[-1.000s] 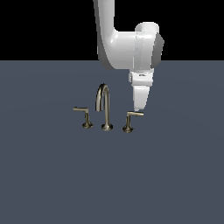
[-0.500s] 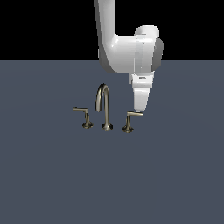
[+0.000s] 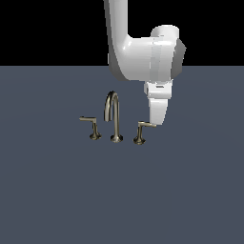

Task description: Turn on the faucet by rotating a designated handle.

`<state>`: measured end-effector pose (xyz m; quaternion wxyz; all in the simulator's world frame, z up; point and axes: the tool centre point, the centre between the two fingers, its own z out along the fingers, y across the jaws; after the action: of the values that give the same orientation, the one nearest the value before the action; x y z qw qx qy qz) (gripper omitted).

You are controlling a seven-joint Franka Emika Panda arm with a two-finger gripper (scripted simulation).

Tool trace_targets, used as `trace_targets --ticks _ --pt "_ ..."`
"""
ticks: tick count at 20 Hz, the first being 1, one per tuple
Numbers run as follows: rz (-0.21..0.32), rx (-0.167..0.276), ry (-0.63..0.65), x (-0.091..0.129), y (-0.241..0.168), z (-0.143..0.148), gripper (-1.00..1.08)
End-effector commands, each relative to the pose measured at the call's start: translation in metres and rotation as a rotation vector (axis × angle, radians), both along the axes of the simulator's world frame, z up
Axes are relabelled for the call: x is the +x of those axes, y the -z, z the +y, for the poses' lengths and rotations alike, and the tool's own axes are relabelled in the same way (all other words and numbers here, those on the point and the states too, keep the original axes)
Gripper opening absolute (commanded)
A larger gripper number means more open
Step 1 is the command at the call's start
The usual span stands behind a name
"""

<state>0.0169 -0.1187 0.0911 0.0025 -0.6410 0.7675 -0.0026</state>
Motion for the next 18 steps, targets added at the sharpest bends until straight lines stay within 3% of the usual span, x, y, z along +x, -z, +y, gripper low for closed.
trace_targets --ticks 1,3,18 --pt "0.008 0.001 0.005 -0.012 0.000 -0.005 -1.00" --pt "-0.002 -0.003 -0.003 -0.004 0.000 -0.001 -1.00" --pt "0.006 0.001 0.005 -0.050 0.000 0.013 -1.00"
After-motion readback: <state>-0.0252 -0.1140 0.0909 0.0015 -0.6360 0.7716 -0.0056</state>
